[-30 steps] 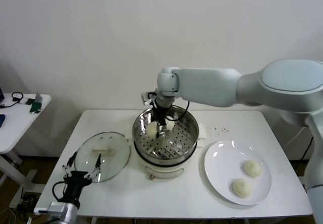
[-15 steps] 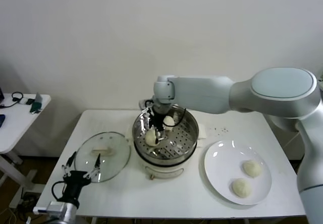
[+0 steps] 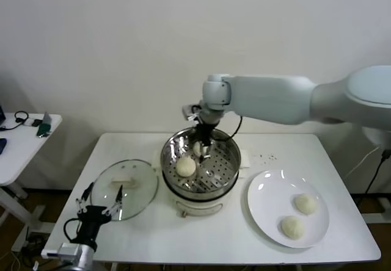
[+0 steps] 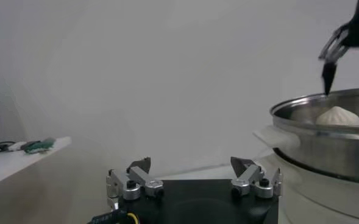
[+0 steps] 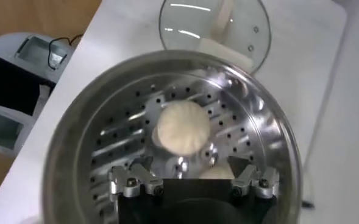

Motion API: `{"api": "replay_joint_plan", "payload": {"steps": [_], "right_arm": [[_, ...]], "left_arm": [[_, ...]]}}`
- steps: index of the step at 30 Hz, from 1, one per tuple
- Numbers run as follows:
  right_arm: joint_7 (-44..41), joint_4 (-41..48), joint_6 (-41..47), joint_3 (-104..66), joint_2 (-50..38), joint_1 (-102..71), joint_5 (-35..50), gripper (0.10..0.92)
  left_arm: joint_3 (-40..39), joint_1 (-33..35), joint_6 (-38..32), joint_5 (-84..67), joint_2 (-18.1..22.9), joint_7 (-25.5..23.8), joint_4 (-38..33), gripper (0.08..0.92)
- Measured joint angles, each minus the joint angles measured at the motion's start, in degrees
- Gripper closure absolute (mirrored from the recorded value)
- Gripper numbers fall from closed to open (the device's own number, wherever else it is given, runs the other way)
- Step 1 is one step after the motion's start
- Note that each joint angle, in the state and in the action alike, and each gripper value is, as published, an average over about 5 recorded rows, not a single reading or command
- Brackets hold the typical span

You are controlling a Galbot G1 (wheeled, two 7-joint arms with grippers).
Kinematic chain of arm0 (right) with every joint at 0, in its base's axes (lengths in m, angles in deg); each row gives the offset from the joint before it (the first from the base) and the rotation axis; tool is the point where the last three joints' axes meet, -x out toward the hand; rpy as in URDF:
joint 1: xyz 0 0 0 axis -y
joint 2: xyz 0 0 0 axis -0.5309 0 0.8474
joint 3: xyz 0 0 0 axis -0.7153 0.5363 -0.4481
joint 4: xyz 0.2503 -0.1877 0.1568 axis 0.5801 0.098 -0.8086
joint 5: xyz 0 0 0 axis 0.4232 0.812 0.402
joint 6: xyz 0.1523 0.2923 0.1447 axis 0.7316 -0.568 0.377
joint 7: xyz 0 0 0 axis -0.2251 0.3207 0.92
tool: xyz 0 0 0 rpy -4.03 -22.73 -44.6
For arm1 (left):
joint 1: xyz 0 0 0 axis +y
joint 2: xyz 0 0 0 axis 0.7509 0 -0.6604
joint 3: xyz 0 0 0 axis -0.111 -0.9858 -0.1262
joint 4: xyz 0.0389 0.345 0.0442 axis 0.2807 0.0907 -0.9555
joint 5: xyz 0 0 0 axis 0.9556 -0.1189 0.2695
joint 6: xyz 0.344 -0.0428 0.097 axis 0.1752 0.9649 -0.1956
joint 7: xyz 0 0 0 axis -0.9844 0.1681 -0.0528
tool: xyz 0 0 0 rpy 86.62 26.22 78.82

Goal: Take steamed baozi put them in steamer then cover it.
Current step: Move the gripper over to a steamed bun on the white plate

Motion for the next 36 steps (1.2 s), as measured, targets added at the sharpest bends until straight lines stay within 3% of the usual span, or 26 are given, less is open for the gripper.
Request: {"api": "replay_joint_plan", "payload": {"steps": [18, 36], "right_arm": [[-2.1, -18.3, -2.2, 2.9, -28.4, 1.0, -16.0, 0.203], [-2.7, -21.9, -2.7, -13.1, -44.1, -25.0, -33.7, 0.203]], "left_arm": [[0.7, 0.1, 0.5, -0.2, -0.2, 0.0, -0.8, 0.177], [1.4, 0.2, 1.1, 0.4, 0.8, 0.1, -0.5, 0.177]]}}
